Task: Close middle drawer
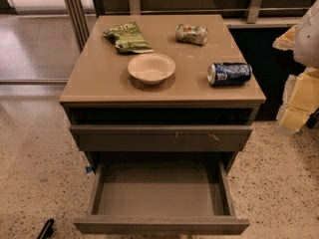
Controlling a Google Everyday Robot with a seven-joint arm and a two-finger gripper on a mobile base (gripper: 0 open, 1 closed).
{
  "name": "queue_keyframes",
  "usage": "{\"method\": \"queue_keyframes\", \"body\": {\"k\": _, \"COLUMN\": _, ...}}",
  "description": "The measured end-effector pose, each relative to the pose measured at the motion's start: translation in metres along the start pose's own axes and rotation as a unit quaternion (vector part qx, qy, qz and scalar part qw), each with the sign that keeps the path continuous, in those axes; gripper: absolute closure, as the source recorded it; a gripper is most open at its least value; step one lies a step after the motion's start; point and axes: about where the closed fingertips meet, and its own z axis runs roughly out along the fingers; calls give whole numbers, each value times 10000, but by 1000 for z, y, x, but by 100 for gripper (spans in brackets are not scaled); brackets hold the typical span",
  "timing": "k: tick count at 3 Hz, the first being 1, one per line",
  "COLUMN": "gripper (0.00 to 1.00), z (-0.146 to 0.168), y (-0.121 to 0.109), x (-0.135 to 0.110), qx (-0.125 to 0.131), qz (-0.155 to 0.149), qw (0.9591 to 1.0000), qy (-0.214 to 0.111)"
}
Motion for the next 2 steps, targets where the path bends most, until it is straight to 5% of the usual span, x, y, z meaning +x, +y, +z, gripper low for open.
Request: {"method": "queue_keyframes", "body": {"k": 2, "gripper": 0, "z": 20, "y": 11, "x": 11, "qx": 5, "qz": 211, "qw": 9994, "qy": -260}}
